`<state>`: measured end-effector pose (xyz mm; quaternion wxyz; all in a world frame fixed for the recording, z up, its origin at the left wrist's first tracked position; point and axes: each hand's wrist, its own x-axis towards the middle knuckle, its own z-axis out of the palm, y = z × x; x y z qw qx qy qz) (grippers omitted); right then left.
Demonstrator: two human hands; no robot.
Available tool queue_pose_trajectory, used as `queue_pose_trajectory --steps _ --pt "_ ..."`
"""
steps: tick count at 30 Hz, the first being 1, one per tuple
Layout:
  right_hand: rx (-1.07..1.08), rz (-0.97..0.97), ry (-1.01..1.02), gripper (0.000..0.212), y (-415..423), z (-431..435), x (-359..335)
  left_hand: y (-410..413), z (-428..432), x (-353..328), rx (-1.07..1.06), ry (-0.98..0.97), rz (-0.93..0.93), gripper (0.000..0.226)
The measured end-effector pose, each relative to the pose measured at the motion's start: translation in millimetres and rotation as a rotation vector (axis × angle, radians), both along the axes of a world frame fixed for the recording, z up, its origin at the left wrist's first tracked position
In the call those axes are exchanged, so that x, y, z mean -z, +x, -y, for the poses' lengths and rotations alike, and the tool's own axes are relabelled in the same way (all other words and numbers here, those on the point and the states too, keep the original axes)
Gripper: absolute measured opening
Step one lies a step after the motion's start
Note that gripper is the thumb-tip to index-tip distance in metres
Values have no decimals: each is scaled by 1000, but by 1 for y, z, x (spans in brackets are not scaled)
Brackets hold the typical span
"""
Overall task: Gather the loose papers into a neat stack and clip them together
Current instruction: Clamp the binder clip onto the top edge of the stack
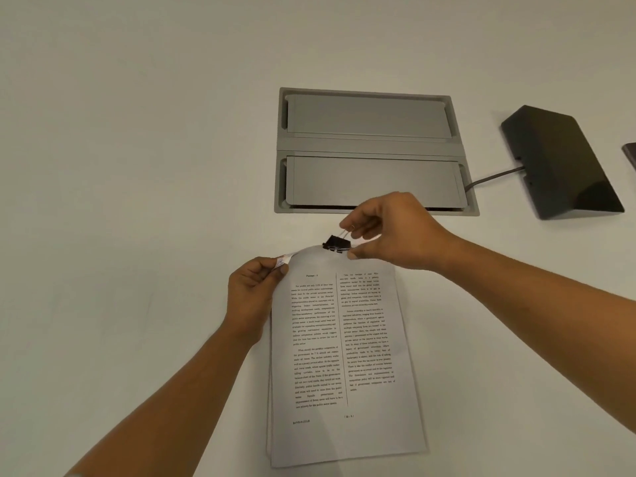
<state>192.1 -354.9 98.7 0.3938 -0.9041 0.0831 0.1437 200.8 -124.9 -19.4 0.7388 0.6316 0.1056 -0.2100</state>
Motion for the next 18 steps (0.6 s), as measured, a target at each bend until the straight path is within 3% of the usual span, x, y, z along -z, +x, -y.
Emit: queue_pose_trajectory --steps 11,18 --pt "-327 43 -222 18 41 -22 13 0 -1 -2 32 -16 0 19" --pt "-466 -14 -279 22 62 -35 22 0 -2 0 40 -1 5 13"
